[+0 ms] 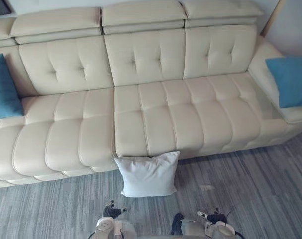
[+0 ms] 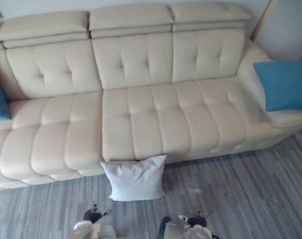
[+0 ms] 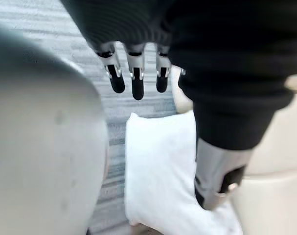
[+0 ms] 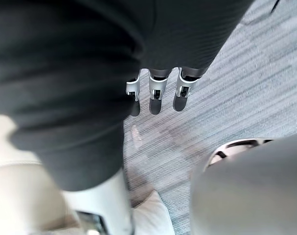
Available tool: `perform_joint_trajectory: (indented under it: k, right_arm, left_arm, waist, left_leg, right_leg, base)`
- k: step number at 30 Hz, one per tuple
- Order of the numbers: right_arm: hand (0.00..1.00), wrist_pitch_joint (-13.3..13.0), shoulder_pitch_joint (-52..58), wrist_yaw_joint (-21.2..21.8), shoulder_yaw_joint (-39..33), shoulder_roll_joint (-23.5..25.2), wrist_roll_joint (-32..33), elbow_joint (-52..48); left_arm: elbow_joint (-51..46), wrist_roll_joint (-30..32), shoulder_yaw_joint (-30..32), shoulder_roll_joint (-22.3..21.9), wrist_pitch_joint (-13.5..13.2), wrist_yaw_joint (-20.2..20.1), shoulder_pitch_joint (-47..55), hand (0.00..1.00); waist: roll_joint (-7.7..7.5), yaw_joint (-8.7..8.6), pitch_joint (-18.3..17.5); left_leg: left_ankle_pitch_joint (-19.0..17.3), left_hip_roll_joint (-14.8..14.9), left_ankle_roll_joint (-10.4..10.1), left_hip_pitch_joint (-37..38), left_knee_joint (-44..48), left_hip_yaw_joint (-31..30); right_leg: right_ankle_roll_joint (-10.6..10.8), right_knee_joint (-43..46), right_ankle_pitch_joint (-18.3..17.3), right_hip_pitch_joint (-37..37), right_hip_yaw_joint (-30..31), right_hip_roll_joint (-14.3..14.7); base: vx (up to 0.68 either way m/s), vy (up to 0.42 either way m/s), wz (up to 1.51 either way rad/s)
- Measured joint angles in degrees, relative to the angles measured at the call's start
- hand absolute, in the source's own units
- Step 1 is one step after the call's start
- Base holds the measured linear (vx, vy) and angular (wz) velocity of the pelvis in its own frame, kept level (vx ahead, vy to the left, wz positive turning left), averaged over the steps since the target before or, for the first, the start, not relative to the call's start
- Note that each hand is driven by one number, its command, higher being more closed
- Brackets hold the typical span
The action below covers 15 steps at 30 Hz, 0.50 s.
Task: Pick up cushions and gather them together orderly.
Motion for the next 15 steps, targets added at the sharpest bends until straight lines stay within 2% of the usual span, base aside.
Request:
perform_joint_trajectory:
  k: [1, 2, 3, 4, 6, 7, 9, 14, 15]
  right_arm:
    - [0.00, 0.01, -0.01, -0.02, -0.01, 0.01, 0.21, -0.42]
    - [0.00, -0.12, 0.08, -0.17, -0.05, -0.04, 0.30, -0.80]
    - [0.00, -0.21, -0.33, -0.28, -0.07, -0.03, 0.33, -0.83]
    - [0.00, -0.33, -1.10, -0.28, -0.12, 0.06, 0.33, -0.85]
    - [0.00, -0.49, -1.66, -0.28, -1.03, 0.61, 0.31, -0.98]
    - [0.00, -0.42, -1.53, -0.26, -1.21, 1.62, 0.29, -0.92]
    - [0.00, -0.40, -1.51, -0.27, -1.95, 2.79, 0.25, -0.93]
    - [0.00, -0.44, -0.90, -0.27, -2.00, 2.87, 0.12, -1.04]
    - [0.00, -0.46, -0.95, -0.28, -2.04, 2.86, 0.06, -1.04]
  left_arm:
    - [-0.13, 0.00, -0.04, -0.13, -0.01, 0.00, -0.25, 0.00]
    - [-0.92, -0.01, -0.49, -1.11, -0.01, -0.01, -0.56, 0.00]
    - [-1.38, -0.01, -0.62, -1.91, -0.11, -0.02, -0.70, 0.00]
    - [-1.37, -0.01, -1.18, -2.86, -0.09, -0.06, -1.12, 0.00]
    - [-1.14, -0.01, -2.11, -2.92, -0.06, -0.10, -1.51, 0.00]
    - [-1.04, -0.01, -2.51, -2.40, -0.05, -0.08, -1.95, 0.00]
    - [-1.31, -0.06, -2.61, -1.92, -0.02, -0.11, -2.07, 0.00]
    - [-1.19, -0.05, -2.35, -1.22, -0.04, -0.07, -0.97, 0.00]
    - [-0.95, -0.05, -2.07, -1.05, -0.01, -0.07, -0.96, 0.00]
  waist:
    - [-0.08, 0.05, 0.05]
    - [-0.29, 0.04, 0.17]
    - [-0.28, 0.06, 0.17]
    - [-0.05, 0.09, 0.16]
    - [0.31, 0.07, 0.16]
    - [-1.20, 0.02, 0.51]
    - [-2.38, 0.28, 1.19]
    - [-2.00, 0.33, 1.15]
    - [-2.06, 0.31, 1.12]
  left_leg:
    - [-0.79, -0.57, -0.36, -0.29, 0.48, 0.39]
    - [-3.11, -2.90, -0.40, -0.57, -0.15, 1.88]
    - [-3.87, -4.53, -0.10, -1.02, -1.81, 2.82]
    - [-3.18, -6.86, 0.77, -1.65, -5.66, 3.51]
    - [-1.01, -8.61, 2.42, -0.48, -11.65, 4.92]
    - [-0.79, -10.17, 2.69, 0.98, -15.45, 4.91]
    - [-0.04, -11.53, 3.32, 1.95, -17.50, 4.94]
    - [0.11, -12.72, 3.54, 5.94, -19.91, 5.35]
    - [1.04, -13.14, 3.63, 6.38, -21.53, 5.35]
  right_leg:
    - [-0.01, -0.47, 0.00, 0.75, -0.14, -0.06]
    - [-0.01, -1.64, 0.00, 2.45, -0.30, -0.28]
    - [-0.01, -2.18, 0.00, 2.98, -0.42, -0.42]
    - [0.01, -2.33, -0.01, 3.04, -0.53, -0.48]
    - [0.92, -2.53, -0.52, 3.28, -0.67, -0.36]
    - [1.22, -3.40, -0.43, 3.31, -0.65, -0.94]
    - [1.42, -4.06, -0.31, 3.93, -0.82, -1.95]
    - [2.70, -5.10, 0.44, 7.17, -0.45, -2.75]
    - [3.01, -5.45, 0.62, 7.16, -0.49, -2.85]
  base:
    - [0.14, -0.071, 0.14]
    - [0.21, -0.077, 0.07]
    - [0.22, -0.030, 0.01]
    - [0.16, 0.024, -0.04]
    - [0.18, 0.077, 0.14]
    - [0.15, 0.066, 0.25]
    - [0.09, 0.057, 0.22]
    - [0.08, 0.040, 0.04]
    - [0.00, -0.019, 0.04]
